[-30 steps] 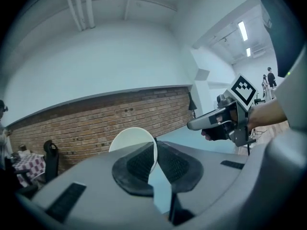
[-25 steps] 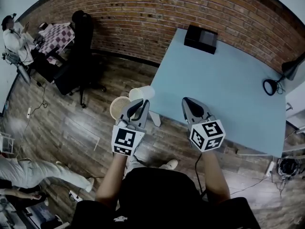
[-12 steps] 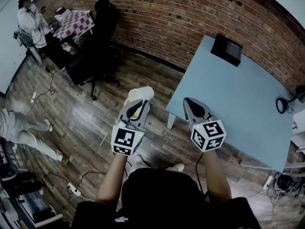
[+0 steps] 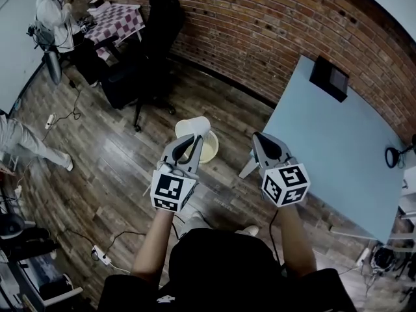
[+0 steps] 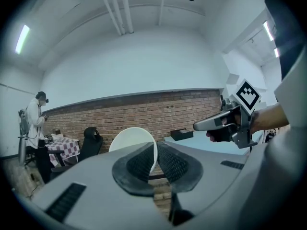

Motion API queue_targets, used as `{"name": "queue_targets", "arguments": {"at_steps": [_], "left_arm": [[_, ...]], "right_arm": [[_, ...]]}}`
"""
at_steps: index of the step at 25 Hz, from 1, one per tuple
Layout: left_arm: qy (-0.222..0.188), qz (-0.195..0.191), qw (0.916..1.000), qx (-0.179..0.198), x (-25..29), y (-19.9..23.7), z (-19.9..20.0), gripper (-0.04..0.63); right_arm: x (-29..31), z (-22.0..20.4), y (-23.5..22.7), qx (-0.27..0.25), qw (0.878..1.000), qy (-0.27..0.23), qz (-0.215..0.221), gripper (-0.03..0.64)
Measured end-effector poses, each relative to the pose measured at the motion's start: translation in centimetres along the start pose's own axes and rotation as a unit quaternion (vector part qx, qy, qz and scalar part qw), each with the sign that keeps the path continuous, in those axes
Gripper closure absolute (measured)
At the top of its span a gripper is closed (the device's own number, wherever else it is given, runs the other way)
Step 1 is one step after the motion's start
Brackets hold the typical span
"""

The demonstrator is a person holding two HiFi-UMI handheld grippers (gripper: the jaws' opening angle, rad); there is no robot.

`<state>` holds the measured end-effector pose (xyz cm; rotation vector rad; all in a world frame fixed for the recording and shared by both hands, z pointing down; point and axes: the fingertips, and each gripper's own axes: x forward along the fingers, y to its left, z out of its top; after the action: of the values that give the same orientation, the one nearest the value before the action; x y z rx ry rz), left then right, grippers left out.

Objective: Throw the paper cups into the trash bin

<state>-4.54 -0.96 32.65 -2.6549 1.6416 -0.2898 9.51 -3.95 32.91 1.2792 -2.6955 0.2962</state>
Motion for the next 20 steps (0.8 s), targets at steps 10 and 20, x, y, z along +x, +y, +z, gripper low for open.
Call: {"name": "queue_targets", "arguments": {"at_steps": [10, 20], "left_arm": [[-0.006, -0.005, 0.9998, -0.016, -3.3, 6.8, -2.1, 0.566], [0.002, -0.009, 0.9994, -0.033, -6.5, 12.8, -4.1, 0.566]], "right_arm": [[5.1, -0.3, 6.2, -0.011, 1.000, 0.010, 0.000, 0.613], [9.6, -0.3, 11.6, -0.007, 1.000, 0.023, -0.004, 0.613]]}}
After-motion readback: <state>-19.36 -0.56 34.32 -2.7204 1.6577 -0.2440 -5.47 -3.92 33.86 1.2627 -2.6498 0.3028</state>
